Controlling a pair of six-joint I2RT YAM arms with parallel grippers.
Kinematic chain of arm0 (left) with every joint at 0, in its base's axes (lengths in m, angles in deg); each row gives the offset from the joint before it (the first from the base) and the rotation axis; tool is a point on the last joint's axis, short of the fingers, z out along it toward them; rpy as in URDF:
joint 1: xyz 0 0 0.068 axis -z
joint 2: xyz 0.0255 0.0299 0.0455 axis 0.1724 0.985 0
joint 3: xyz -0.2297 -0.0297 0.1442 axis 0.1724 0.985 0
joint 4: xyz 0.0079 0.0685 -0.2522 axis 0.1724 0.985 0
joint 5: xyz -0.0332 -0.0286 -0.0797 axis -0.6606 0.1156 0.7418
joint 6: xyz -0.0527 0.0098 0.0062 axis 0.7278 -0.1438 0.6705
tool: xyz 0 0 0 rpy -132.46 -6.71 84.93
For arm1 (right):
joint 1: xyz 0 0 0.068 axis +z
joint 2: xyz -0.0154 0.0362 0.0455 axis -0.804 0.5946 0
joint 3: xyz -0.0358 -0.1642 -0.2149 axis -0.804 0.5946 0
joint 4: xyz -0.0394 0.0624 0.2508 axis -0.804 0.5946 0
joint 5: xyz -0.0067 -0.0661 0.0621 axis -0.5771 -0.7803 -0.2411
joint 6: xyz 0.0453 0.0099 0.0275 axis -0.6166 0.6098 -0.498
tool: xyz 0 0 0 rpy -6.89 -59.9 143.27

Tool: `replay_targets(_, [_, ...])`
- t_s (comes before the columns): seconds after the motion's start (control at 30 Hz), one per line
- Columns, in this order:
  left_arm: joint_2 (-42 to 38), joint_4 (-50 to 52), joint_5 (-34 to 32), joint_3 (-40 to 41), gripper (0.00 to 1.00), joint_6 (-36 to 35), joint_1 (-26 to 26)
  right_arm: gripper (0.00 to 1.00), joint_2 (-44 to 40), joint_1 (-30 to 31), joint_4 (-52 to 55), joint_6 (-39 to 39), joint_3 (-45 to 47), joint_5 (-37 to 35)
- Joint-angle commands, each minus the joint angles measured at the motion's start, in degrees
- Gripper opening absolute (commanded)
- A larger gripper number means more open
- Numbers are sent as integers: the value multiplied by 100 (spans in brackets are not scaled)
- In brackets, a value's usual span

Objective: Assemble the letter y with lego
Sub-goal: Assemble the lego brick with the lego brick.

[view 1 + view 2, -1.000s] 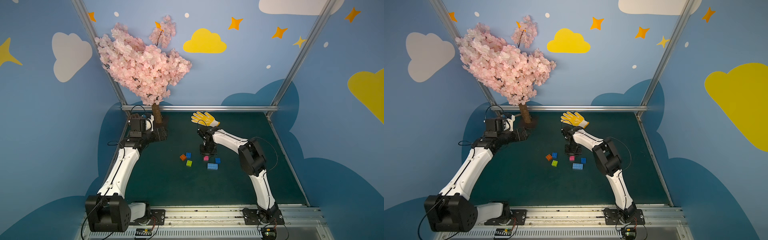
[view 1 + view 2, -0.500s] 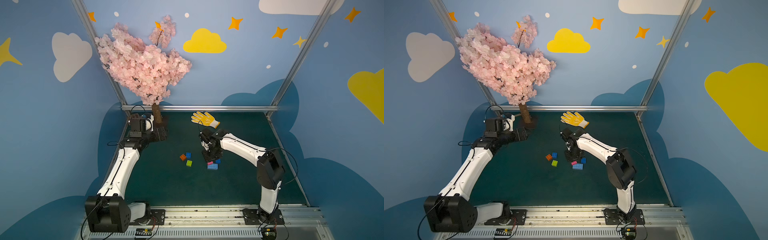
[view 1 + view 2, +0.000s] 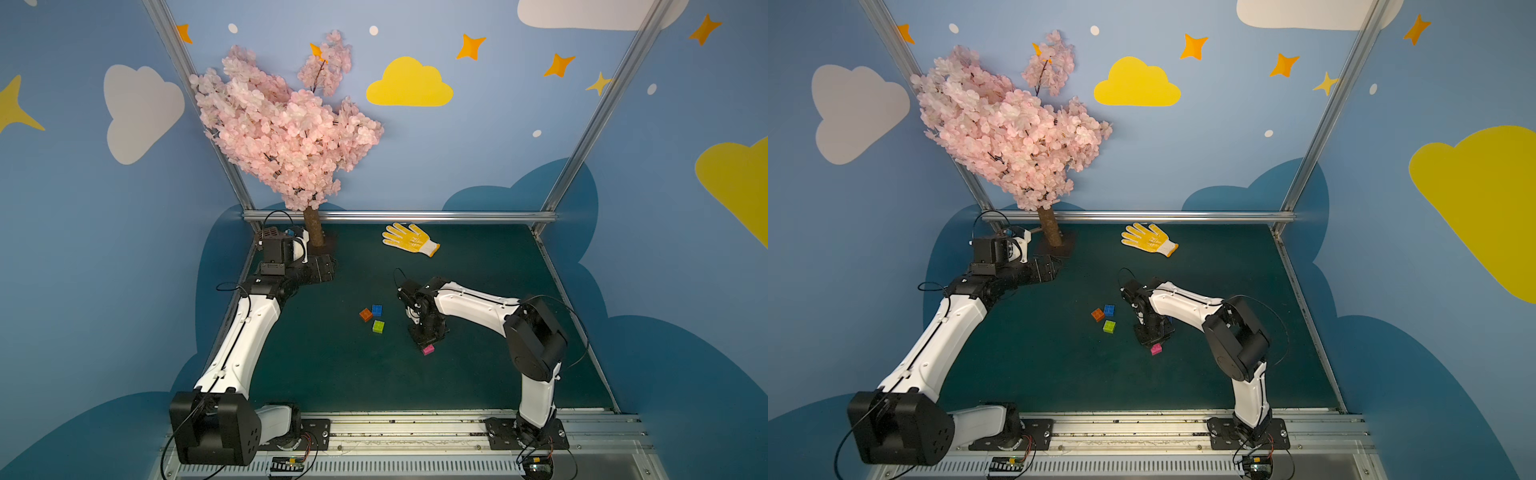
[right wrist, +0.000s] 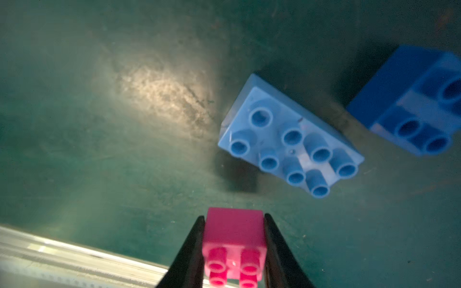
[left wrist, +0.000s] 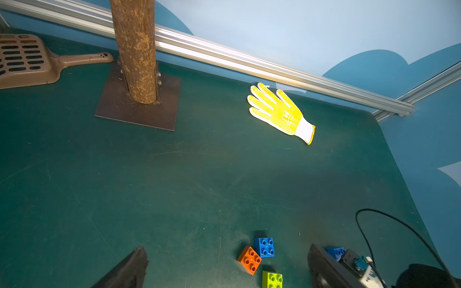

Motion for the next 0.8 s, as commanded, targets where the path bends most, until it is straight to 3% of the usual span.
replay_targets(0.0, [-79, 97, -78, -7, 100, -100, 24, 2, 259, -62, -73, 15, -206, -39])
replay_targets(0.5, [-92, 89, -96, 7, 100, -86, 28, 1, 651, -259, -206, 325, -664, -2])
replay_targets(0.67, [-110, 74, -130, 15, 100, -112, 28, 1, 520, -251, -178, 545, -811, 366])
replay_targets(0.77, [-51, -34, 399, 49, 100, -196, 28, 1, 203, -248, -188, 790, -914, 622])
